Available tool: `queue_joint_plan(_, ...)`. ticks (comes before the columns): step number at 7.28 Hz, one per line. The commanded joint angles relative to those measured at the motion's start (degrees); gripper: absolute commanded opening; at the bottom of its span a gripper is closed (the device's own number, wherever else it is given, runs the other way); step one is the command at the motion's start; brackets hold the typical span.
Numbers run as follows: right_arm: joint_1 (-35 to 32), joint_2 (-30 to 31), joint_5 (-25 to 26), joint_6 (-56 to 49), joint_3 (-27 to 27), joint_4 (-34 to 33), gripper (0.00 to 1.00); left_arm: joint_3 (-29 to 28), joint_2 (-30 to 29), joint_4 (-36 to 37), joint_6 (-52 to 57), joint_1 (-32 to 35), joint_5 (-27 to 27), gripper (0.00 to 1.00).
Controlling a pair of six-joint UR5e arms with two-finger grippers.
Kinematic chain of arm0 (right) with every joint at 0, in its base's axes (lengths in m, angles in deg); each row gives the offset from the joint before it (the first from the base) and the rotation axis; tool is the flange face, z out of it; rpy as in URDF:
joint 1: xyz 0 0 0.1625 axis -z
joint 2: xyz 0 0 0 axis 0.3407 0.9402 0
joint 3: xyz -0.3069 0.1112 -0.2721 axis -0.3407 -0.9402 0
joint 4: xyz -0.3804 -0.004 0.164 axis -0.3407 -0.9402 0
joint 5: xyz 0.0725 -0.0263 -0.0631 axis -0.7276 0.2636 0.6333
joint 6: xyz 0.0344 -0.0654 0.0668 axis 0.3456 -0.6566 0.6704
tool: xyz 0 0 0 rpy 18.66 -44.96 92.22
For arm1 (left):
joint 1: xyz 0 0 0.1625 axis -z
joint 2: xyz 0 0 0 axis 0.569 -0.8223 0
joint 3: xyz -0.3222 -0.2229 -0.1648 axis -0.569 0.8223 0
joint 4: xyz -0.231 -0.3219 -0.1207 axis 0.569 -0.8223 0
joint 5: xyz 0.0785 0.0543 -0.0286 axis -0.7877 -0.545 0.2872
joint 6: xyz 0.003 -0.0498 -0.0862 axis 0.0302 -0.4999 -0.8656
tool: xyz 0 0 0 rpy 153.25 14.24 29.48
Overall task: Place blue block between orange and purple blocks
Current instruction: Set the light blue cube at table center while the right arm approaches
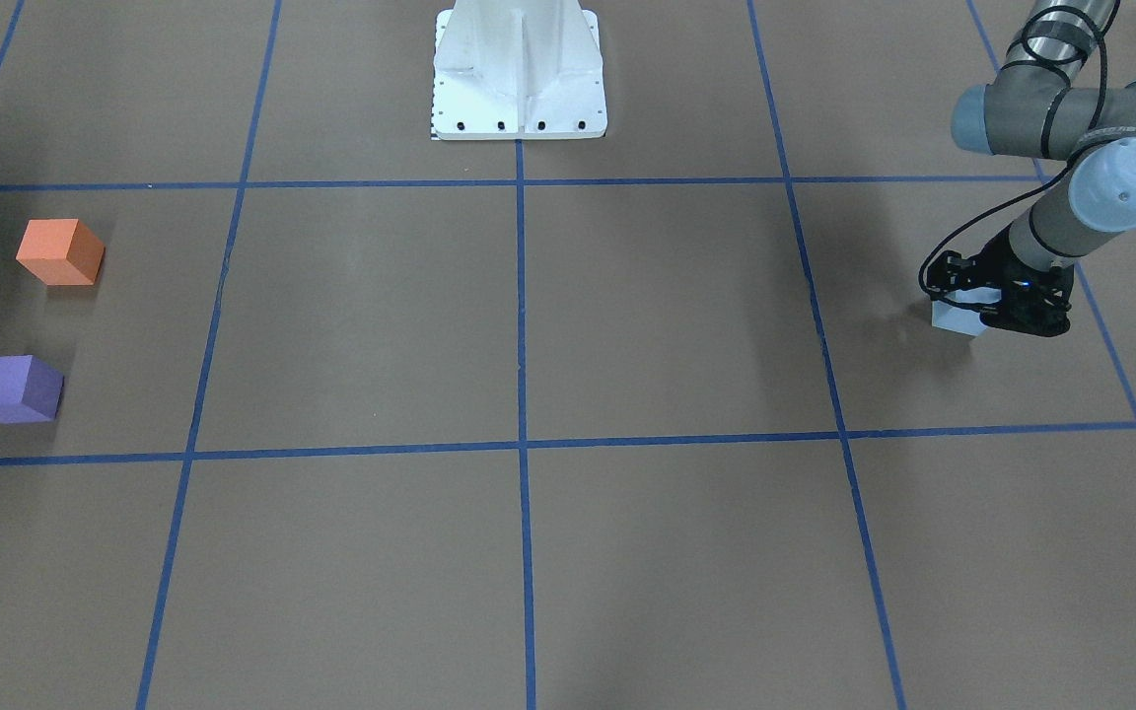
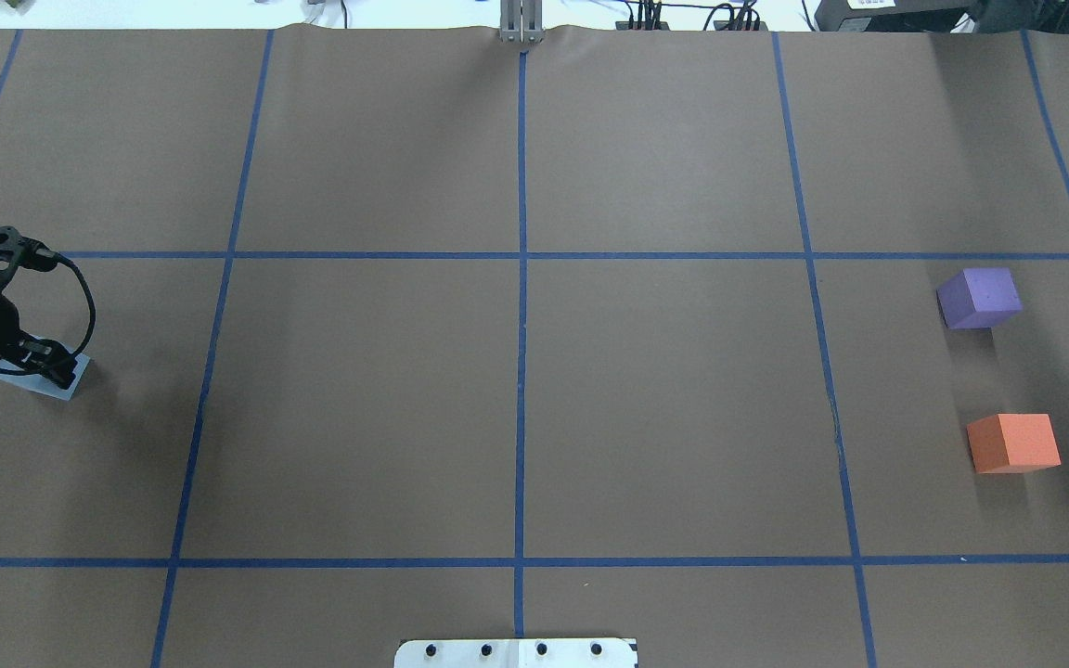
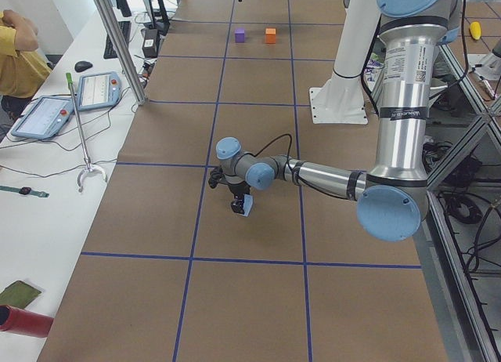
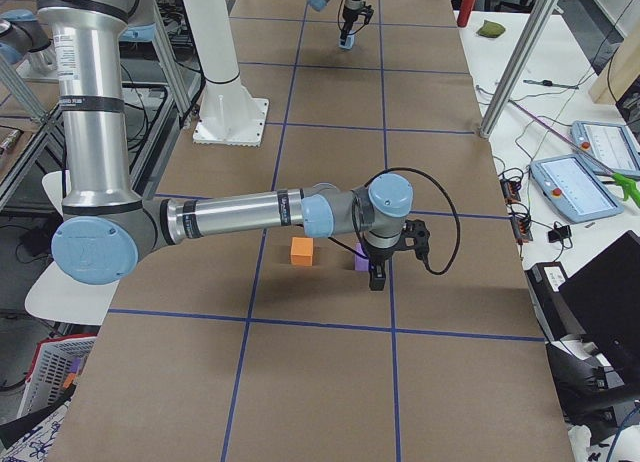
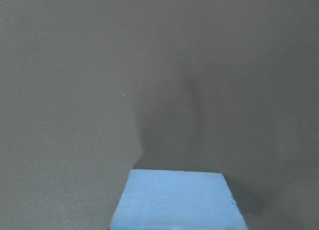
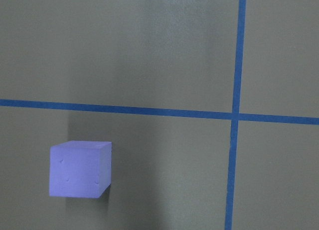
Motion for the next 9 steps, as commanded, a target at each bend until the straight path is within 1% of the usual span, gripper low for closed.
queue_joint_plan(1,-0.02,0.95,-0.45,-0.13,0.40,0.00,1.00,2.56,-2.04,0.99,-0.74,-0.03,3.68,0.00)
queue_joint_plan(2,-0.02,0.95,-1.06,-0.04,1.44,0.00,1.00,3.18,-9.11,3.35,-9.01,-0.20,7.46,0.00)
queue_joint_plan(3,-0.02,1.04,-2.46,0.04,1.54,0.00,1.00,2.32,-19.01,4.33,-20.58,-5.77,7.41,0.00)
queue_joint_plan(4,-0.02,1.04,-3.43,0.13,1.54,0.00,1.00,-0.04,-27.37,4.43,-31.40,-13.49,6.71,0.00)
queue_joint_plan(5,-0.02,1.04,-3.79,0.13,1.46,0.00,1.00,-3.72,-35.46,4.69,-35.34,-15.39,3.83,0.00)
queue_joint_plan(6,-0.02,1.13,-3.79,0.05,1.54,0.00,1.00,-9.67,-43.72,5.83,-40.51,-19.07,0.15,0.00)
queue_joint_plan(7,0.06,1.21,-3.96,0.04,1.63,0.09,1.00,-19.21,-53.64,5.92,-43.43,-21.28,-2.85,0.00)
queue_joint_plan(8,0.06,1.13,-3.97,0.04,1.63,0.09,1.00,-29.92,-62.52,5.40,-47.38,-23.47,-6.09,0.00)
queue_joint_plan(9,0.24,1.21,-3.97,0.04,1.63,0.09,1.00,-35.16,-66.35,4.96,-48.55,-25.67,-11.00,0.00)
